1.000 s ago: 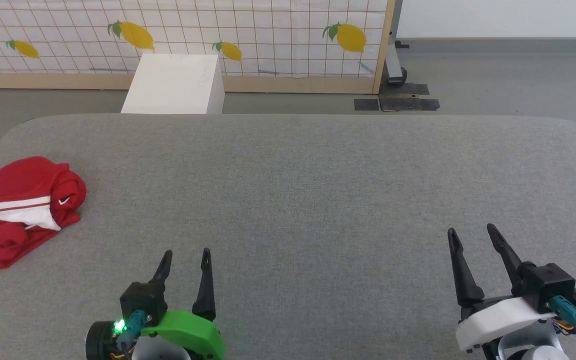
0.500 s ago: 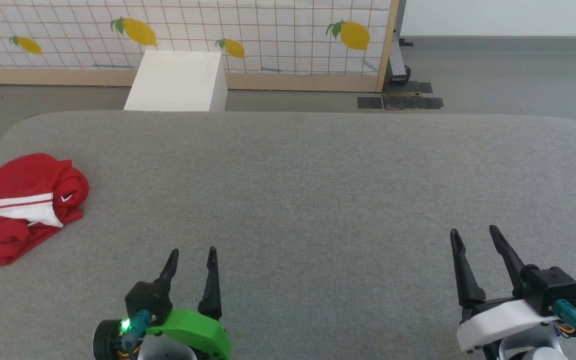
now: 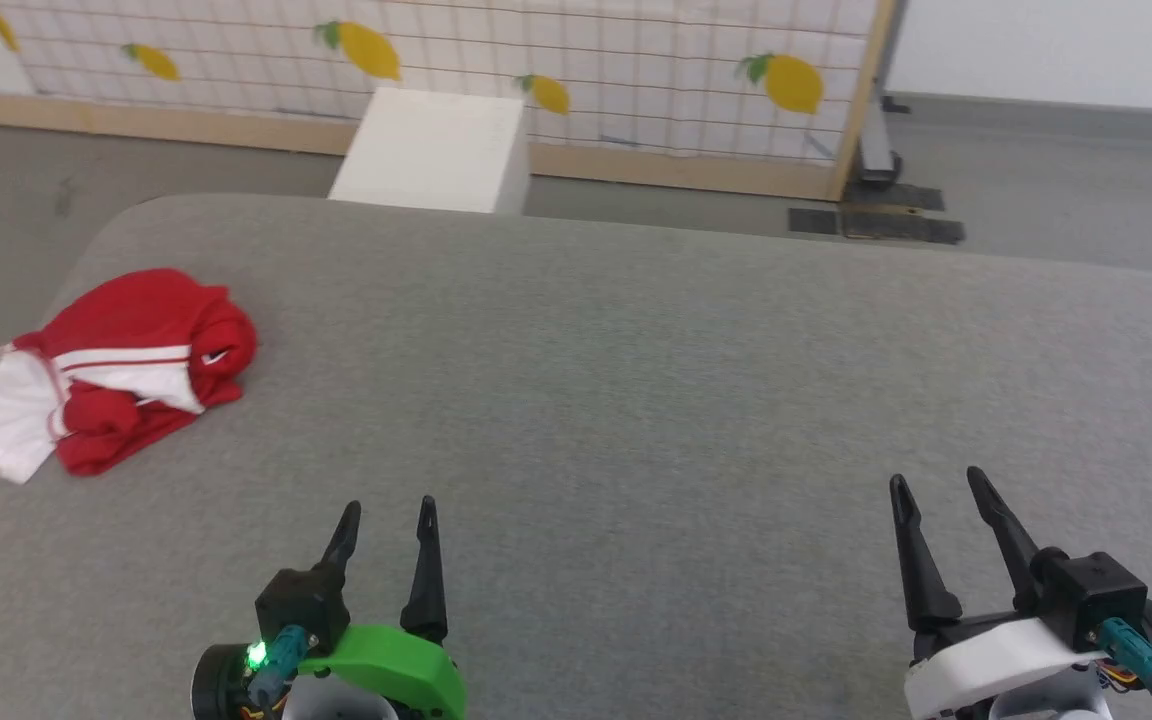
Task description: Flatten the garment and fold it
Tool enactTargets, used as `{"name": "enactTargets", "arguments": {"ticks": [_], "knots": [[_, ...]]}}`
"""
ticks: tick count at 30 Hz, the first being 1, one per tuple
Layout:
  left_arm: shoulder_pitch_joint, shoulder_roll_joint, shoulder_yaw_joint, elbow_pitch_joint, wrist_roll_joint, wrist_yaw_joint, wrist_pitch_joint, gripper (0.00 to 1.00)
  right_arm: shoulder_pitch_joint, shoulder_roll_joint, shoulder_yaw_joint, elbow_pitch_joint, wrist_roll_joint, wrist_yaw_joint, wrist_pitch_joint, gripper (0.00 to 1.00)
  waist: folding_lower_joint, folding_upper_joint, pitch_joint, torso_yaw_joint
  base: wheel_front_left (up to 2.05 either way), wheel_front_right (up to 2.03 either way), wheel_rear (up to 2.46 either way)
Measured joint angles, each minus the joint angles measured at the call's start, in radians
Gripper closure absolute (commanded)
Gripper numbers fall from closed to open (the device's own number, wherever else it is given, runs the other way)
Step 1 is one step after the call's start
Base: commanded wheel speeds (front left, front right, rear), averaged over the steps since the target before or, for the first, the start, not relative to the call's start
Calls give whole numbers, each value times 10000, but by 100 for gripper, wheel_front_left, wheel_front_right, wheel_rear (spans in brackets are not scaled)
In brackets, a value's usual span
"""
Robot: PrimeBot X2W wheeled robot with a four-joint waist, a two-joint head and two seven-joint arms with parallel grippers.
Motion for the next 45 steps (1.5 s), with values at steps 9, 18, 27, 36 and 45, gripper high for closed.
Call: {"name": "enactTargets", "arguments": {"ticks": [9, 18, 27, 36, 45], "knots": [[6, 0, 27, 50, 2, 42, -188, 0, 89, 4, 299, 38, 314, 0, -176, 0, 0, 0, -110, 1119, 0, 0, 0], [28, 0, 27, 10, 94, 54, -322, 0, 202, 12, 807, 59, 485, 0, -351, 0, 0, 0, -227, 2362, 0, 0, 0], [61, 0, 65, -102, 182, 40, -353, 0, 217, 21, 1122, 109, 510, 0, -351, 0, 0, 0, -310, 3437, 0, 0, 0], [268, 0, 73, -274, 190, 33, -355, 0, 218, 21, 1267, 109, 537, 0, -351, 0, 0, 0, -352, 4032, 0, 0, 0], [266, 0, 36, -326, 190, 40, -359, 0, 218, 19, 1262, 111, 583, 0, -351, 0, 0, 0, -299, 4216, 0, 0, 0]]}}
